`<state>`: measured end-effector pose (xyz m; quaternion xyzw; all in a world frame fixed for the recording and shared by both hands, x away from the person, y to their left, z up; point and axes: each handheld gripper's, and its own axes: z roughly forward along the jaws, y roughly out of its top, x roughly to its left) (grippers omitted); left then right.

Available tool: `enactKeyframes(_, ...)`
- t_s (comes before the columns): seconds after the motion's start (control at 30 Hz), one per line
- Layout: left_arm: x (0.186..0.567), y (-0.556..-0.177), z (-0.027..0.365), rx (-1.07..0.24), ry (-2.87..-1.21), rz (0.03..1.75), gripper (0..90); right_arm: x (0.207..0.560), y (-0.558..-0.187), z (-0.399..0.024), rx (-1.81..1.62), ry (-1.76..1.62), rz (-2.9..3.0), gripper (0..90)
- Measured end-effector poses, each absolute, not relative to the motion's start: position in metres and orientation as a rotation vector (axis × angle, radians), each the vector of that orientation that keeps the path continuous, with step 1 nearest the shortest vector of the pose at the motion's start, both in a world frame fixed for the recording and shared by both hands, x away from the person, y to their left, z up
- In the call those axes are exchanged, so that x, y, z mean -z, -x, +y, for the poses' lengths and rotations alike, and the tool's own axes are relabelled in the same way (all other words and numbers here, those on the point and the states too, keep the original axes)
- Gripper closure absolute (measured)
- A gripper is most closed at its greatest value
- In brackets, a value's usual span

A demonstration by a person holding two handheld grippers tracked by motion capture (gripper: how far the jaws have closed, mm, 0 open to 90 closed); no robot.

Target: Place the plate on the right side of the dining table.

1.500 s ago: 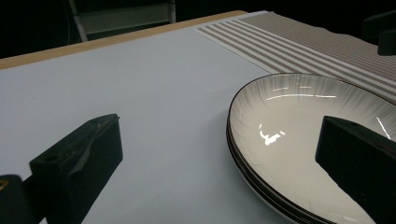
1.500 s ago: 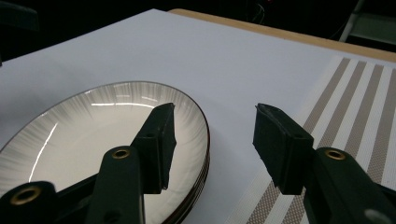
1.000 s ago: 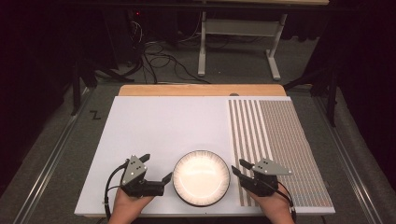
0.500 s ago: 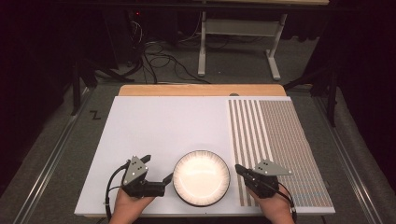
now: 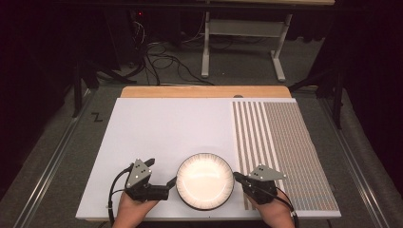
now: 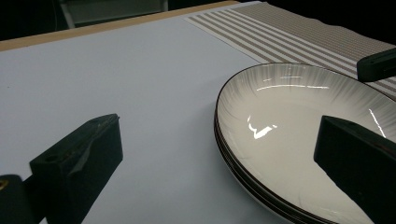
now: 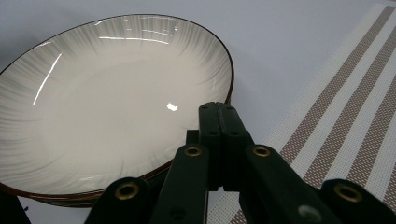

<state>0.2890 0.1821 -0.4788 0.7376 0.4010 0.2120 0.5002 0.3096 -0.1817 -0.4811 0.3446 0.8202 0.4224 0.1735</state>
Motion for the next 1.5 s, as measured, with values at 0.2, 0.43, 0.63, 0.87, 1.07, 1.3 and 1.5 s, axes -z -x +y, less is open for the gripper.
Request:
enactKeyframes(0.2, 0.479, -0.289, 0.182, -0.503, -1.780, 0.974, 2.0, 0.483, -0.309, -0.180, -1.202, -0.970, 2.328, 90.0)
enactKeyframes(0.43, 0.482, -0.291, 0.182, -0.457, -1.786, 0.979, 2.2, 0.483, -0.308, -0.179, -1.194, -0.966, 2.331, 90.0)
enactKeyframes(0.63, 0.483, -0.292, 0.181, -0.437, -1.791, 0.977, 3.2, 0.484, -0.308, -0.178, -1.189, -0.976, 2.334, 90.0)
enactKeyframes(0.87, 0.484, -0.292, 0.180, -0.430, -1.793, 0.972, 3.3, 0.485, -0.309, -0.178, -1.190, -0.977, 2.339, 90.0)
enactKeyframes(1.07, 0.485, -0.292, 0.181, -0.398, -1.781, 0.977, 3.7, 0.485, -0.307, -0.176, -1.189, -0.967, 2.350, 90.0)
enactKeyframes(1.3, 0.486, -0.293, 0.181, -0.373, -1.792, 0.971, 5.2, 0.485, -0.307, -0.175, -1.191, -0.960, 2.348, 90.0)
enactKeyframes(1.5, 0.488, -0.294, 0.180, -0.334, -1.791, 0.969, 7.1, 0.486, -0.306, -0.170, -1.188, -0.950, 2.369, 90.0)
